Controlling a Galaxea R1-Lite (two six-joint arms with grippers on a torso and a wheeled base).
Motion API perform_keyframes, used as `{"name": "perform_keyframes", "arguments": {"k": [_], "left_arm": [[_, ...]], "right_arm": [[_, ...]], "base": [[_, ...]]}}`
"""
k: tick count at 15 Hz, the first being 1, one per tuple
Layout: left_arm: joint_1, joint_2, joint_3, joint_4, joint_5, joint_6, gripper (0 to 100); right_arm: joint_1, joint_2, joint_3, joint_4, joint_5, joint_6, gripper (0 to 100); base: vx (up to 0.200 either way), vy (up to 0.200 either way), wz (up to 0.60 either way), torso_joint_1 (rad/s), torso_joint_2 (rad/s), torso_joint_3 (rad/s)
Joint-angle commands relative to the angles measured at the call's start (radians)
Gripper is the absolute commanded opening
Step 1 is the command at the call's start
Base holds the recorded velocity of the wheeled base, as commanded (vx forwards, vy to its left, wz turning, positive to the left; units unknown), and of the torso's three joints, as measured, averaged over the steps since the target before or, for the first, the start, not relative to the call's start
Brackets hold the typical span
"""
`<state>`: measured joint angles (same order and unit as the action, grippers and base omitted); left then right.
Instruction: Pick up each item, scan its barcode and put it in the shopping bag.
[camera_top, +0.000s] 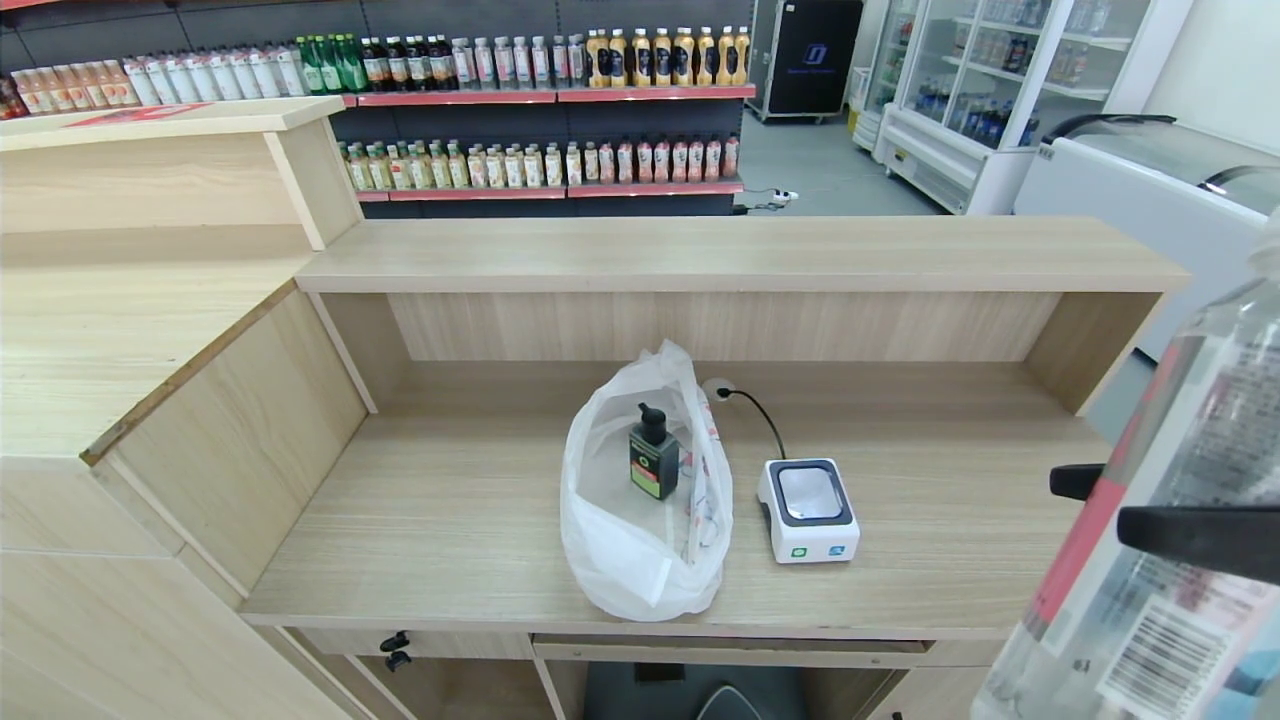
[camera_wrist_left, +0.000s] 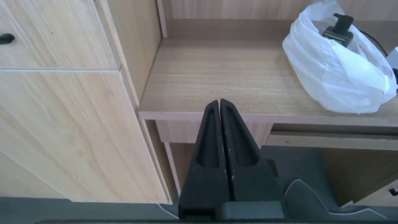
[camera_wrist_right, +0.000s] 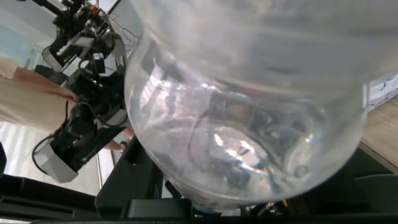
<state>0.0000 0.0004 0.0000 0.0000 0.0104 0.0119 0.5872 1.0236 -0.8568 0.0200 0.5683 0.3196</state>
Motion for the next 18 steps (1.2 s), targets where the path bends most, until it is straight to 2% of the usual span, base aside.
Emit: {"name": "perform_keyframes", "arguments": {"k": [1,10,13,18], "left_arm": [[0.0,0.0,0.0,0.0,0.0,0.0,0],[0.0,0.0,0.0,0.0,0.0,0.0,0],[0.0,0.0,0.0,0.0,0.0,0.0,0],[0.0,0.0,0.0,0.0,0.0,0.0,0]], "right_arm": [[-0.004,-0.01,0.002,0.003,0.002,-0.001,0],[-0.05,-0.066,0.027,0.051,0.004,-0.017,0],[-0.078,-0.08,0.028,0.12,0.004,-0.065,0],[-0.078,-0.085,0.028,0.121,0.004,-0.063,0]], "base": [[0.0,0.0,0.0,0.0,0.0,0.0],[0.0,0.0,0.0,0.0,0.0,0.0],[0.0,0.0,0.0,0.0,0.0,0.0],[0.0,0.0,0.0,0.0,0.0,0.0]]}}
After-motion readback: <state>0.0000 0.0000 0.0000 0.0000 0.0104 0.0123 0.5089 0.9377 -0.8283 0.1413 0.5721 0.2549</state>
